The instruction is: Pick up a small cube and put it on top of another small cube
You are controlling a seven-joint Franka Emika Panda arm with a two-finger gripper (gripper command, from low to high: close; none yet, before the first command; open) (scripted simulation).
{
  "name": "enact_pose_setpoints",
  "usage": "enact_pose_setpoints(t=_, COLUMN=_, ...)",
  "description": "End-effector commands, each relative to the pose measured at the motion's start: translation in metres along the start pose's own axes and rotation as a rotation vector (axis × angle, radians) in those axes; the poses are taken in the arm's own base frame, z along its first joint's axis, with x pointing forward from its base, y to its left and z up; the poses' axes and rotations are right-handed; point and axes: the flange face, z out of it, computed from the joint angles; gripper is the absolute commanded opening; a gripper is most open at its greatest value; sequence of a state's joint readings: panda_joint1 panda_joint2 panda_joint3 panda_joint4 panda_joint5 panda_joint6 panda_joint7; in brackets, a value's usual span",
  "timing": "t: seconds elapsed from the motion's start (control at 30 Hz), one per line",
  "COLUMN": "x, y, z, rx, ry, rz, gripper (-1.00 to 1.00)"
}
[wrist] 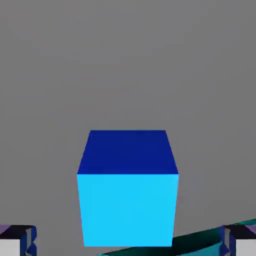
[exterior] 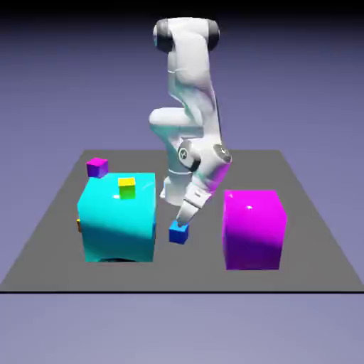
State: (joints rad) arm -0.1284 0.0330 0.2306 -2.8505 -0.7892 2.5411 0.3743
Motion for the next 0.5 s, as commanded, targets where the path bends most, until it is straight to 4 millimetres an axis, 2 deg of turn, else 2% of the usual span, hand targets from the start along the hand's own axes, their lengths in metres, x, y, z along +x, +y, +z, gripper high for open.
enact_pose_setpoints(t=0.0, x=0.002, y=-0.002, z=0.007, rx=-0.003, ry=0.002, rz=-0.006, gripper=0.0)
enact_pose_setpoints(t=0.17, x=0.002, y=-0.007, z=0.046, rx=0.004, ry=0.002, rz=-0.008, gripper=0.0)
enact_pose_setpoints(t=0.2, x=0.002, y=-0.008, z=0.046, rx=0.004, ry=0.002, rz=-0.008, gripper=0.0)
enact_pose_setpoints(t=0.23, x=0.002, y=-0.008, z=0.046, rx=0.004, ry=0.002, rz=-0.008, gripper=-1.0)
enact_pose_setpoints(t=0.27, x=0.002, y=-0.008, z=0.046, rx=0.004, ry=0.002, rz=-0.008, gripper=-1.0)
enact_pose_setpoints(t=0.47, x=0.001, y=-0.002, z=-0.001, rx=-0.002, ry=0.002, rz=-0.006, gripper=-1.0)
